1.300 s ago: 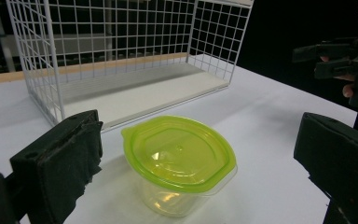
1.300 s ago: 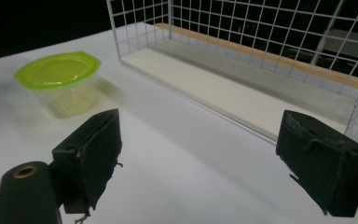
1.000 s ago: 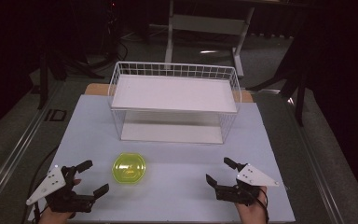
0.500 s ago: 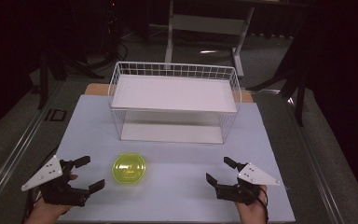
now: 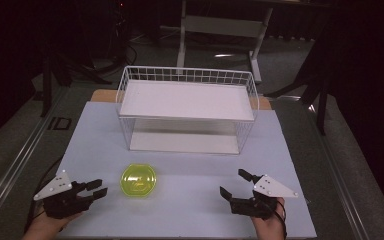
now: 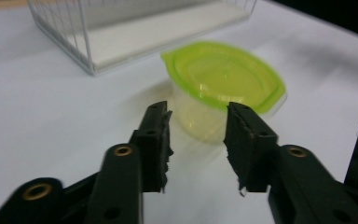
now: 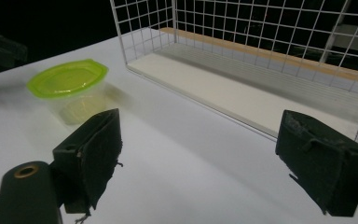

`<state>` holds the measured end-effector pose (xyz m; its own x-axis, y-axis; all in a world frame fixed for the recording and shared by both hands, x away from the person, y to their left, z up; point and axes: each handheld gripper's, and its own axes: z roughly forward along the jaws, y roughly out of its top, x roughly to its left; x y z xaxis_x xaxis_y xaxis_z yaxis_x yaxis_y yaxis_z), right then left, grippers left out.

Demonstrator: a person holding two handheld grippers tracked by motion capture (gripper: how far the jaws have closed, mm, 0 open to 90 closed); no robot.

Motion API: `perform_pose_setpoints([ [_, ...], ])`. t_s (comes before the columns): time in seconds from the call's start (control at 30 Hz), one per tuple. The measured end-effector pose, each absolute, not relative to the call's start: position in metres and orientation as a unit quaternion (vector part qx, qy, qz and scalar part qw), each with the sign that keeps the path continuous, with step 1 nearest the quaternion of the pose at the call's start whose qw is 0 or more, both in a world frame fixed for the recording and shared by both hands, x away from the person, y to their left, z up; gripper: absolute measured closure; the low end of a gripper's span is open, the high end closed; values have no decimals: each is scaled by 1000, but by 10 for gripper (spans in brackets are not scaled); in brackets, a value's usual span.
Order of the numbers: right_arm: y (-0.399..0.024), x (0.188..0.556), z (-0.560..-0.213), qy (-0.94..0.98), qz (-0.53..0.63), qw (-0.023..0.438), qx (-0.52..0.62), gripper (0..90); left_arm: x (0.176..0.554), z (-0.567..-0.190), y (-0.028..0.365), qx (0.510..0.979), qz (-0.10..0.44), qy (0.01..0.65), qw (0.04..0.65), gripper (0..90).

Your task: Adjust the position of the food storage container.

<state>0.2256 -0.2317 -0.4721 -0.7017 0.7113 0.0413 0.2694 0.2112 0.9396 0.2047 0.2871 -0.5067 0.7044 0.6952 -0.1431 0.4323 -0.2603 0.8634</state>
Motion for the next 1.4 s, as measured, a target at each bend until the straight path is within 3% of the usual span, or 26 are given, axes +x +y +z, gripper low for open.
perform_pose_setpoints([
  [0.13,-231,226,-473,752,535,204,327,144,208,-513,277,803,134,351,463,870],
  [0.2,-231,226,-472,751,536,203,328,144,210,-516,273,812,125,347,453,899],
  [0.73,-233,228,-473,749,539,191,335,144,233,-528,235,837,92,335,423,900],
  [1.2,-236,226,-472,748,540,195,332,144,243,-530,173,866,77,295,397,900],
  [1.4,-237,227,-472,748,542,193,332,144,244,-528,187,862,83,307,396,900],
])
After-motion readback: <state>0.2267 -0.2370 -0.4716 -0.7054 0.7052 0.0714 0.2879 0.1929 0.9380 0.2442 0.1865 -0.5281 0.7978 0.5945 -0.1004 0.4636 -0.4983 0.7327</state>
